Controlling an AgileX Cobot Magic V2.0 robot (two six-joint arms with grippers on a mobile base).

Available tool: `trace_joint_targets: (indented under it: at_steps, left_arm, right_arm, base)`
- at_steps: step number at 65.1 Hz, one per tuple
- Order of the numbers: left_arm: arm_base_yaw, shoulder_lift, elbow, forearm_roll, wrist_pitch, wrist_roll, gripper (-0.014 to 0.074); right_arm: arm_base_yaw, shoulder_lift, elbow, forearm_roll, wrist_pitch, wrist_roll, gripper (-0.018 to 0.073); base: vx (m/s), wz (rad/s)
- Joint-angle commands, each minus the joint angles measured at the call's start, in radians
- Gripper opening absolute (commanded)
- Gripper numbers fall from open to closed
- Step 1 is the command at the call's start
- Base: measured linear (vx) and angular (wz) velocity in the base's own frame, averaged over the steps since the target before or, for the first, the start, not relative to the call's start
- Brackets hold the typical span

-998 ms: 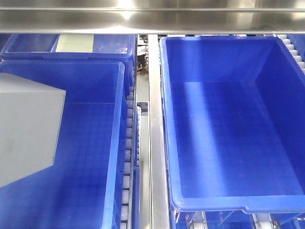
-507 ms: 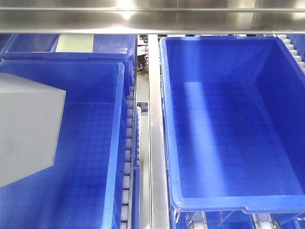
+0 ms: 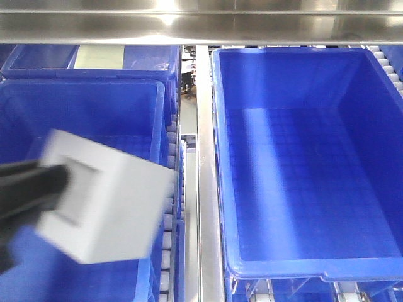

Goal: Sort gray base to blue bin
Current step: 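Swing the left arm over the farther blue bin with the block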

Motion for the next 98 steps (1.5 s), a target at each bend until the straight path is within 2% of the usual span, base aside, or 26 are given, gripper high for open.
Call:
trace_joint_targets:
  at_steps: [1, 11, 14, 18, 23, 35, 43, 54, 61, 81, 98]
  left_arm:
    - [-0.007, 0.077, -0.030, -0.321, -0.086, 0.253, 0.0004]
    - [-0.067, 0.207, -0.037, -0.725, -0.083, 0.655, 0.0004]
    - [-0.096, 0.258, -0.049, -0.812, -0.083, 0.750, 0.0004]
    - [-0.146, 0.315, -0.075, -0.890, -0.095, 0.843, 0.0004]
    - [-0.206, 0.387, -0.118, -0.937, -0.120, 0.919, 0.0004]
    - [-0.338, 0.597, -0.284, -0.938, -0.192, 0.951, 0.0004]
    - [-0.382, 0.733, -0.419, -0.935, -0.235, 0.961, 0.0004]
    - [-0.416, 0.908, -0.566, -0.936, -0.233, 0.962, 0.0018]
    - [-0.424, 0.982, -0.604, -0.936, -0.226, 0.962, 0.0058]
    - [-0.424, 1.042, -0.601, -0.936, -0.218, 0.962, 0.0292]
    - [-0.424, 1.041, -0.601, -0.936, -0.192, 0.962, 0.0308]
  right_arm:
    - [-0.004, -0.008, 0.001, -0.006, -0.074, -0.007, -0.0004]
    - [-0.004, -0.008, 0.001, -0.006, -0.074, -0.007, -0.0004]
    - [-0.004, -0.008, 0.001, -0.006, -0.074, -0.007, -0.0004]
    - [-0.004, -0.008, 0.001, -0.006, -0.074, -0.007, -0.0004]
    - [-0.004, -0.008, 0.001, -0.006, -0.074, -0.007, -0.0004]
    - [-0.004, -0.008, 0.001, -0.006, -0.074, -0.007, -0.0004]
    - [-0.004, -0.008, 0.001, -0.006, -0.074, -0.007, -0.0004]
    - [-0.004, -0.008, 0.001, -0.006, -0.074, -0.007, -0.0004]
    - [-0.004, -0.008, 0.001, -0.006, -0.074, -0.007, -0.0004]
    - [-0.004, -0.008, 0.001, -0.006, -0.074, -0.007, -0.0004]
    - [-0.004, -0.008, 0.001, -0.006, -0.074, -0.007, -0.0004]
  base:
    - [0.00, 0.00]
    - [0.00, 0.00]
    - [0.00, 0.00]
    - [0.00, 0.00]
    - [0.00, 0.00]
    - [0.00, 0.00]
    - [0.00, 0.00]
    - [0.00, 0.00]
    - [0.00, 0.00]
    - [0.00, 0.00]
    - [0.00, 0.00]
